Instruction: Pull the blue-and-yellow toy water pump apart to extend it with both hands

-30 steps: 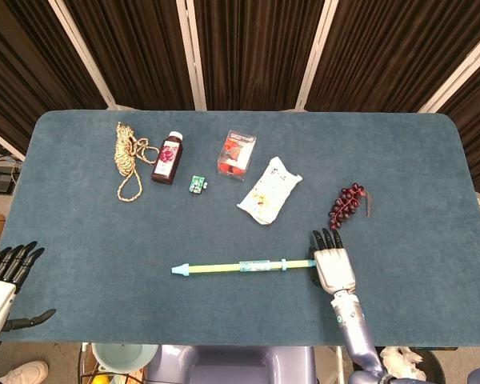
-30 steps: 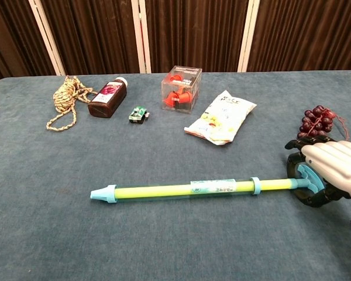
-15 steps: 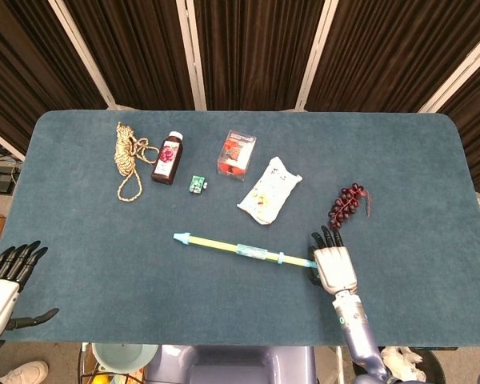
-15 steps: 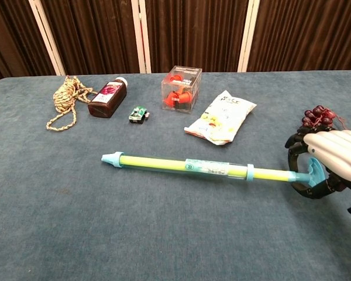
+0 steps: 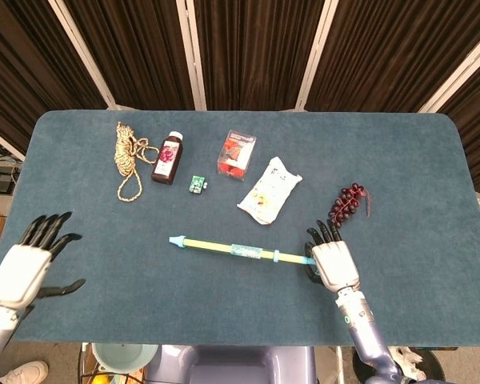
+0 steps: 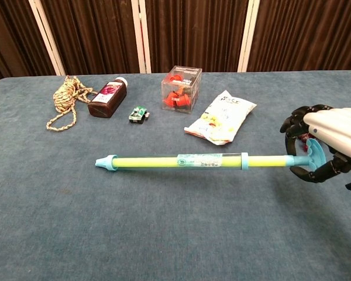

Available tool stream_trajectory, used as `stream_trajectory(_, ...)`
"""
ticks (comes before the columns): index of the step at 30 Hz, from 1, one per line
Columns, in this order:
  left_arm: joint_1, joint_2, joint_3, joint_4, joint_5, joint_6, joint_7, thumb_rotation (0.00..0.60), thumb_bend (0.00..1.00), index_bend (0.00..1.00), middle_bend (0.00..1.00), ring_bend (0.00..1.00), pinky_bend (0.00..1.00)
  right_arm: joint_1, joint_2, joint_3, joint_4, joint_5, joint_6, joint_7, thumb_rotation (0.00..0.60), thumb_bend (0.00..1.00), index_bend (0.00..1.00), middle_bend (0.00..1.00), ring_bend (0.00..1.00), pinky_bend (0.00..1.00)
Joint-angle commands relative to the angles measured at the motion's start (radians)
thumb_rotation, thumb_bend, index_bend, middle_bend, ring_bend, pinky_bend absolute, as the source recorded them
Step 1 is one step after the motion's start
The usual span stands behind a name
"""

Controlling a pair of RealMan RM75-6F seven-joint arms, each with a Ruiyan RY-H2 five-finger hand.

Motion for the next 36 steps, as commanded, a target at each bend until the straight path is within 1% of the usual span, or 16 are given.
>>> stream_trajectory(1, -0.087, -0.026, -0.069, -0.038, -0.087, -0.095, 0.108, 0.600, 0.17, 0.31, 0.00, 0.00, 0.02, 0.002, 0.005, 0.000, -0.003, 0.003, -0.002, 0.004, 0.600, 0.51, 0.81, 0.22, 0.08, 0.01)
stream_trajectory(5, -0.158, -0.076, -0.112, -0.028, -0.180, -0.174, 0.203, 0.600, 0.18, 0.35, 0.00, 0.00, 0.02, 0.005, 0.007, 0.000, -0.003, 0.007, -0.001, 0.004, 0.600, 0.51, 0.81, 0.22, 0.08, 0.01)
stream_trajectory(8, -0.205, -0.130, -0.132, -0.004, -0.251, -0.221, 0.269, 0.600, 0.18, 0.38, 0.00, 0.00, 0.02, 0.007, 0.011, 0.000, -0.005, 0.008, 0.000, 0.005, 0.600, 0.51, 0.81, 0.22, 0.08, 0.01)
stream_trajectory(15, -0.299, -0.282, -0.137, 0.103, -0.374, -0.303, 0.385, 0.600, 0.18, 0.38, 0.00, 0.00, 0.02, 0.013, 0.023, 0.003, -0.015, 0.012, 0.004, 0.001, 0.600, 0.51, 0.81, 0.22, 0.08, 0.01)
stream_trajectory(18, -0.331, -0.344, -0.134, 0.150, -0.402, -0.318, 0.423, 0.600, 0.20, 0.39, 0.00, 0.00, 0.02, 0.014, 0.027, 0.002, -0.020, 0.014, 0.006, 0.000, 0.600, 0.51, 0.81, 0.22, 0.08, 0.01)
stream_trajectory(21, -0.355, -0.387, -0.128, 0.185, -0.413, -0.321, 0.456, 0.600, 0.23, 0.40, 0.00, 0.00, 0.02, 0.014, 0.029, 0.001, -0.020, 0.018, 0.008, 0.000, 0.600, 0.51, 0.82, 0.22, 0.08, 0.01)
stream_trajectory(29, -0.401, -0.475, -0.118, 0.261, -0.442, -0.328, 0.499, 0.600, 0.25, 0.43, 0.00, 0.00, 0.02, 0.014, 0.030, -0.007, -0.017, 0.024, 0.008, 0.004, 0.600, 0.52, 0.81, 0.22, 0.08, 0.01)
stream_trajectory(32, -0.419, -0.521, -0.111, 0.300, -0.462, -0.342, 0.506, 0.600, 0.25, 0.44, 0.00, 0.00, 0.02, 0.014, 0.029, -0.011, -0.017, 0.023, 0.009, 0.005, 0.600, 0.51, 0.81, 0.22, 0.08, 0.01)
stream_trajectory(36, -0.434, -0.557, -0.108, 0.329, -0.477, -0.346, 0.507, 0.600, 0.25, 0.44, 0.00, 0.00, 0.02, 0.015, 0.026, -0.014, -0.018, 0.023, 0.011, 0.004, 0.600, 0.51, 0.81, 0.22, 0.08, 0.01)
